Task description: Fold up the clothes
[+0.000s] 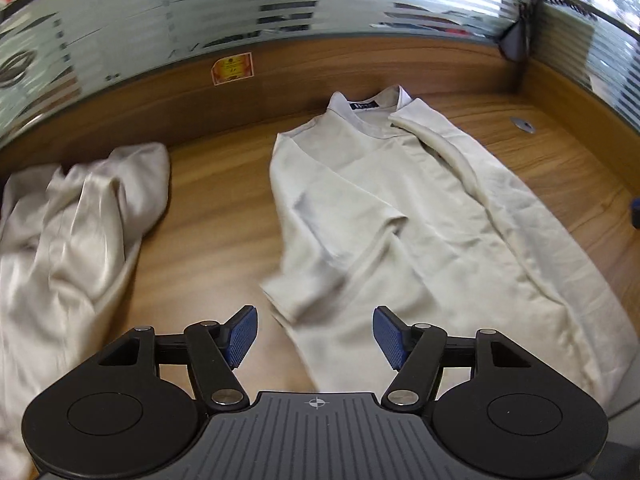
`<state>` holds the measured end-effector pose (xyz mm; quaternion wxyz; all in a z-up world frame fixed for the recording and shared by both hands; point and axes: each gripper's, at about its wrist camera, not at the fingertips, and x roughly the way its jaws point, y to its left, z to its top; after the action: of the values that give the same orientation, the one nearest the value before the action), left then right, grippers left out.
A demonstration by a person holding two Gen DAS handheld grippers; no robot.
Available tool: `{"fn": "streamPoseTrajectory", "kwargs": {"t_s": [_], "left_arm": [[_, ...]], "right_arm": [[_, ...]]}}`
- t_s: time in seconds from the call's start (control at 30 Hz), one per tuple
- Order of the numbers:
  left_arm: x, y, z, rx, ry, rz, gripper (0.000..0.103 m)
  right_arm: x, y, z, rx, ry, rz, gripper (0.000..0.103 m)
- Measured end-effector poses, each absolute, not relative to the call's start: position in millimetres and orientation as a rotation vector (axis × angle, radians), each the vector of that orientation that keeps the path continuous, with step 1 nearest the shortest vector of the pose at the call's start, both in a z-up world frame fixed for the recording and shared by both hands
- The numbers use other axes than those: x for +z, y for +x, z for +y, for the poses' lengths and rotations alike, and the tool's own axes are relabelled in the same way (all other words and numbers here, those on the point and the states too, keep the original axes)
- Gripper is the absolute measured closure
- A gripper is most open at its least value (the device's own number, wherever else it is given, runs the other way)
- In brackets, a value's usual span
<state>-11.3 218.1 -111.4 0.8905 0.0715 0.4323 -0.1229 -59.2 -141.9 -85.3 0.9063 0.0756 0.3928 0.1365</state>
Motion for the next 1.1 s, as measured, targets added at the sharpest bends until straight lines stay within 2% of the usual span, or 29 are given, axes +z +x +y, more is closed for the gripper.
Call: {"fn": "streamPoseTrajectory", "kwargs": {"t_s": [0.4, 0.73, 0.9, 0.97, 1.0, 1.1], "left_arm": [[-128.2, 79.9, 279.3, -0.443, 0.212, 0.871, 0.036], [-141.0, 127.8, 276.2, -0.613, 0.321, 0.828, 0.036], [-152.8, 154.5, 267.3, -0.610, 0.276, 0.859, 0.036], [-157.9, 164.4, 262.5, -0.600, 0.251, 0.868, 0.037], [-159.9, 168.8, 259.8, -0.599, 0.242, 0.870, 0.037], [-165.4, 179.4, 251.0, -0.598, 0.232, 0.875, 0.037]], "right_arm": [[-127.4, -135.2, 10.6, 0.024, 0.274, 0.812, 0.042], [-155.3, -156.1, 144.3, -0.079, 0.288, 0.842, 0.042], [-169.0, -155.4, 189.7, -0.100, 0.187, 0.870, 0.043], [-174.1, -154.9, 196.5, -0.110, 0.159, 0.884, 0.046], [-176.9, -154.7, 198.9, -0.116, 0.148, 0.893, 0.051], [-184.6, -154.7, 201.6, -0.141, 0.124, 0.918, 0.058]]}}
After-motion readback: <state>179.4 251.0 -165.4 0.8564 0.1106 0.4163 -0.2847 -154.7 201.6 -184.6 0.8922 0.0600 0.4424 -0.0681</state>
